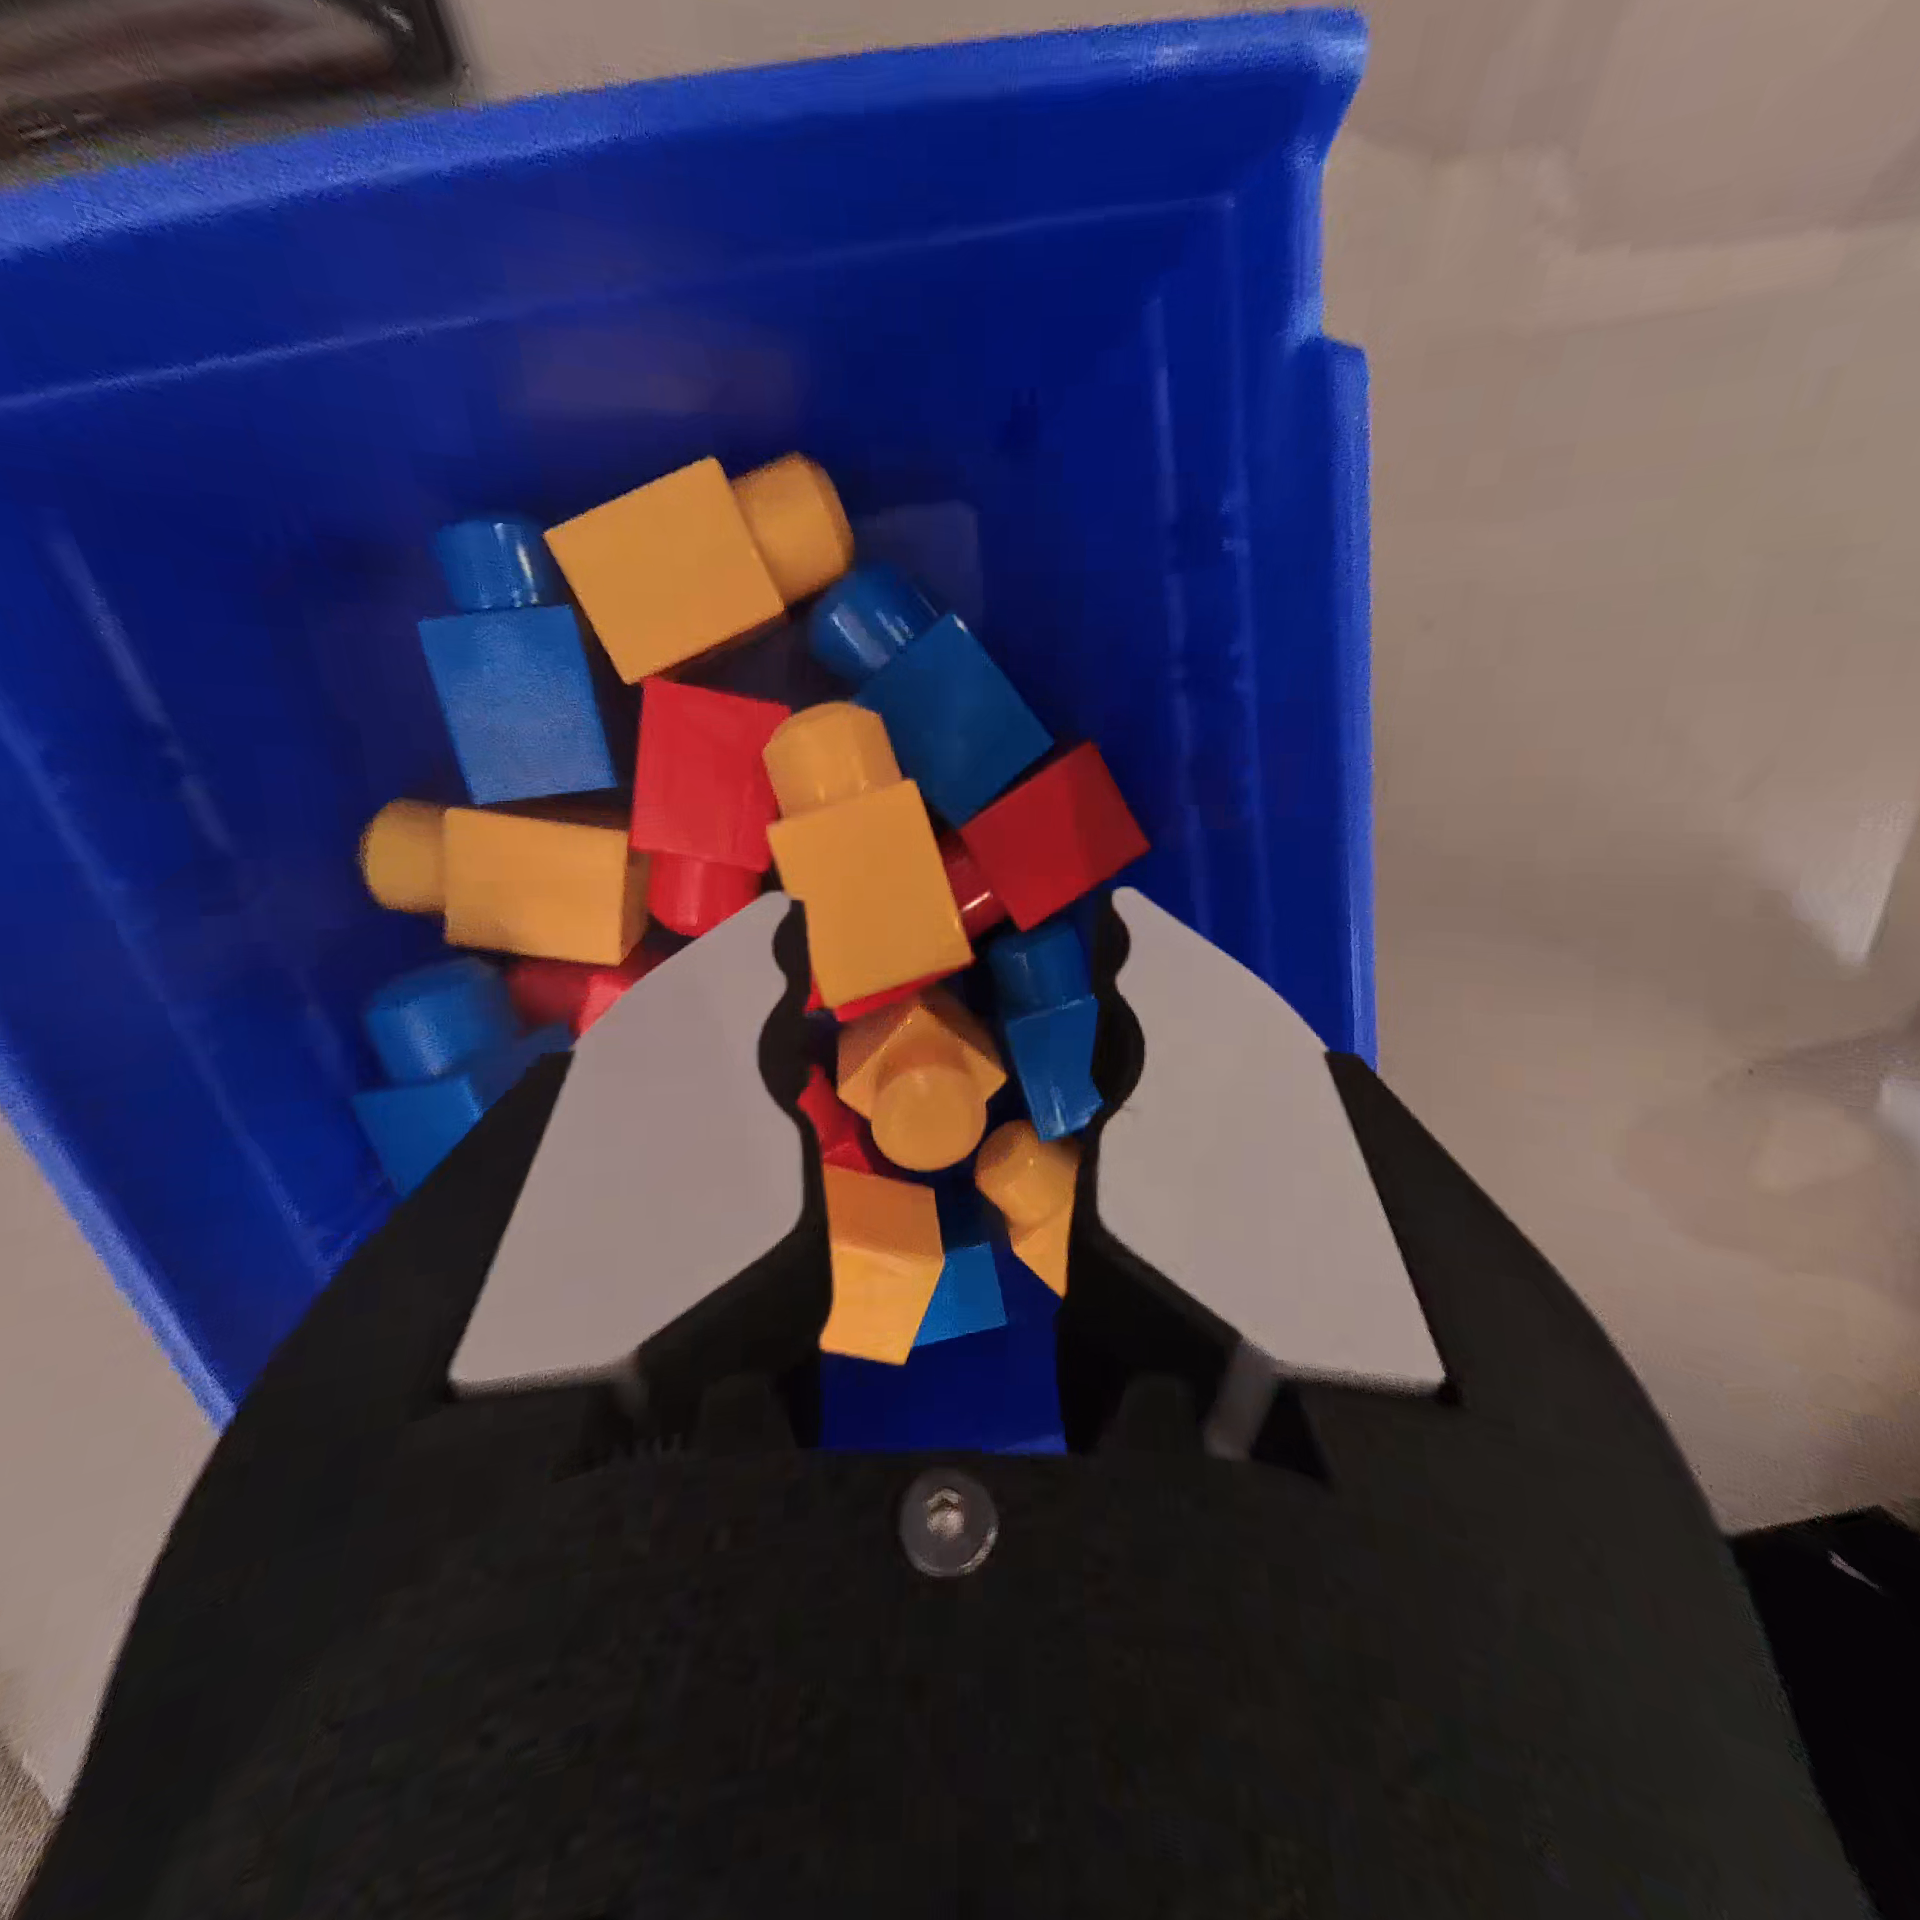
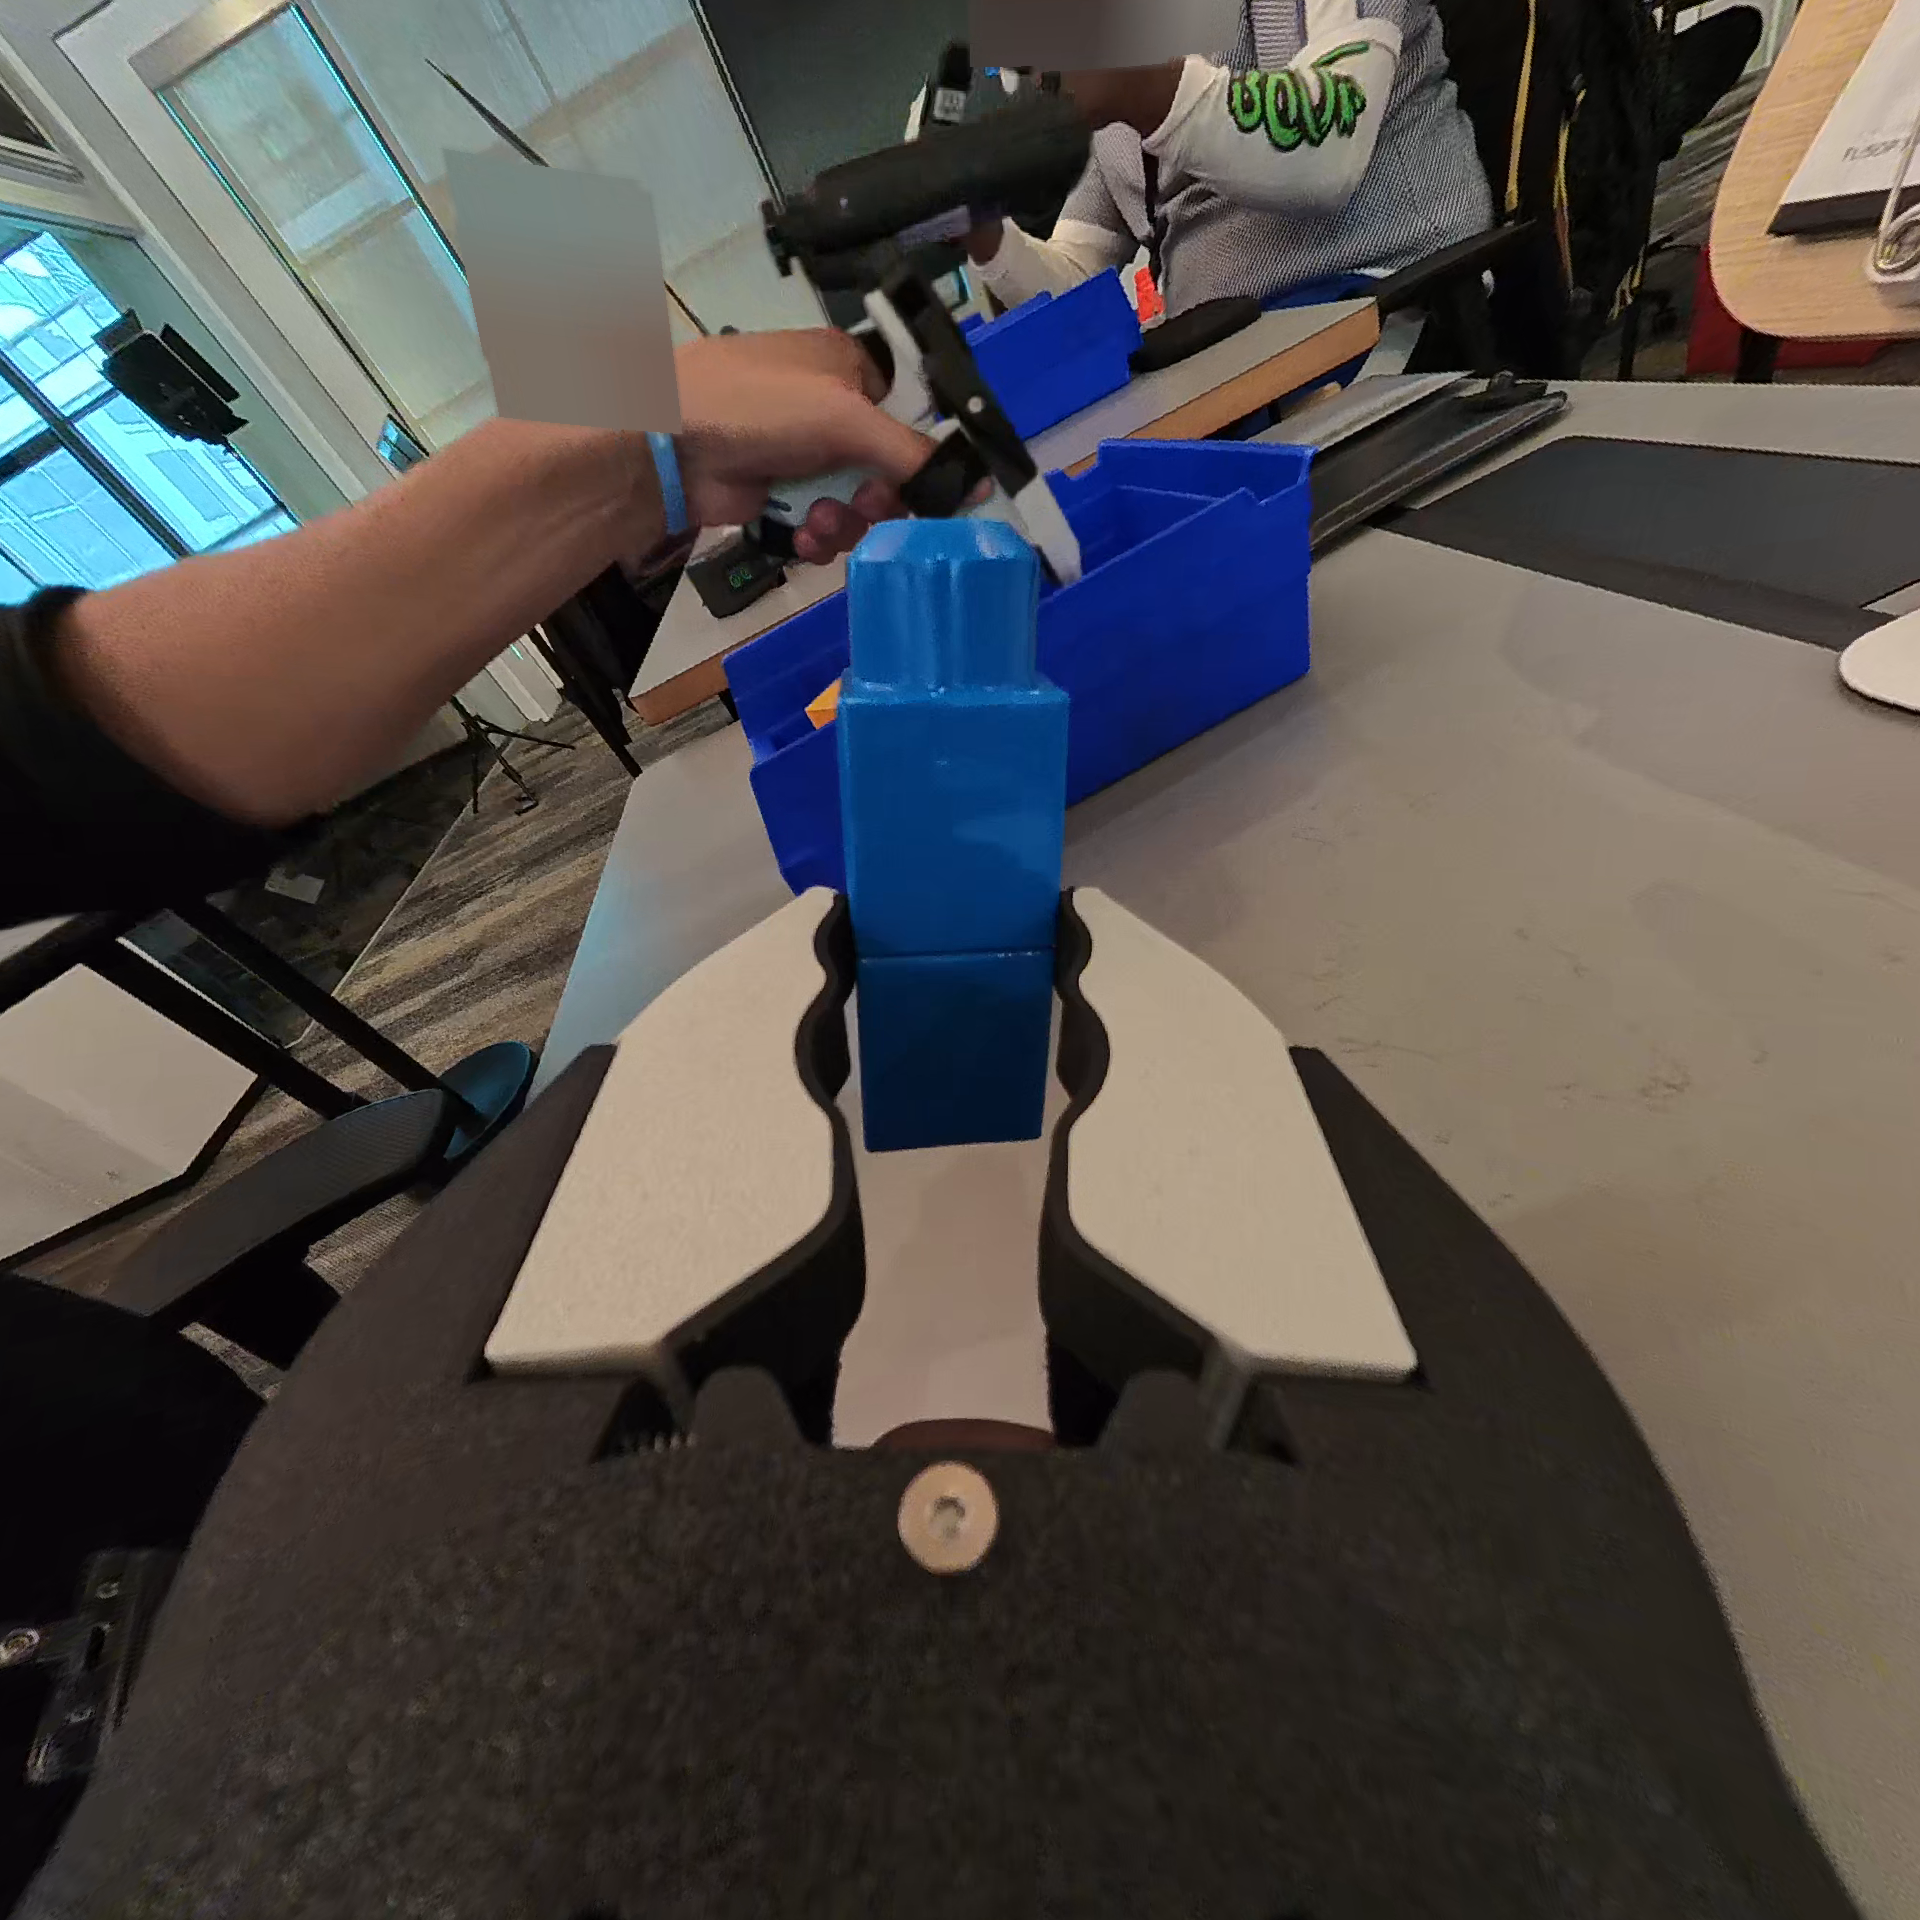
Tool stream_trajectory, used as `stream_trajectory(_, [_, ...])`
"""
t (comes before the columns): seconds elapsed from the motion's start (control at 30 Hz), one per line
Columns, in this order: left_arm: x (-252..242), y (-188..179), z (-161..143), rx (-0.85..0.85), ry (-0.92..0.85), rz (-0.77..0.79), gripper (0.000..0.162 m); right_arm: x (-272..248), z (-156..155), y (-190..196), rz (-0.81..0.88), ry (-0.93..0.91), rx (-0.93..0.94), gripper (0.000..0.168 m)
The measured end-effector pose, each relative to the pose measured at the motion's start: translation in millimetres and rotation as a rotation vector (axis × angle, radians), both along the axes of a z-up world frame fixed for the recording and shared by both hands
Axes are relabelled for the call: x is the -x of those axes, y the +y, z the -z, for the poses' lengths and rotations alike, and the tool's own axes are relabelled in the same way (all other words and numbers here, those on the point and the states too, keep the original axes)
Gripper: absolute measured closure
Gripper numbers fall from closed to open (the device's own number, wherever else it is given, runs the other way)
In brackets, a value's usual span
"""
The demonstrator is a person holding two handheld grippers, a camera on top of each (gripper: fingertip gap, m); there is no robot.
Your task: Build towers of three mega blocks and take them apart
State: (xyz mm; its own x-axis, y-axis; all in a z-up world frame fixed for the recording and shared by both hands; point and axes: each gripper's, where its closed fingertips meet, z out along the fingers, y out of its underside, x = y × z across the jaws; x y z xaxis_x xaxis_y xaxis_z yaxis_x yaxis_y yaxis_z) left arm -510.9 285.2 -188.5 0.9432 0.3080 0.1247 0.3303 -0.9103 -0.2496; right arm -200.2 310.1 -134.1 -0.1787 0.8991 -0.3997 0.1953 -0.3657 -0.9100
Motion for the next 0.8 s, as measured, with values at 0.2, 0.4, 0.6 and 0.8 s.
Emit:
stream_trajectory(0.2, [13, 0, 27, 0.218, 0.001, -0.072, 0.114, -1, -1, 2, 0.007, -0.013, -0.003, 0.132])
stream_trajectory(0.4, [19, -11, 41, 0.330, 0.042, -0.087, 0.109, -1, 0, 0, -0.004, -0.025, -0.021, 0.132])
stream_trajectory(0.6, [22, -18, 50, 0.401, 0.064, 0.016, 0.106, -1, 3, -3, -0.020, -0.032, -0.019, 0.132])
stream_trajectory(0.8, [15, -22, 51, 0.412, 0.005, 0.208, 0.111, -1, 4, -4, -0.030, -0.033, -0.020, 0.132])
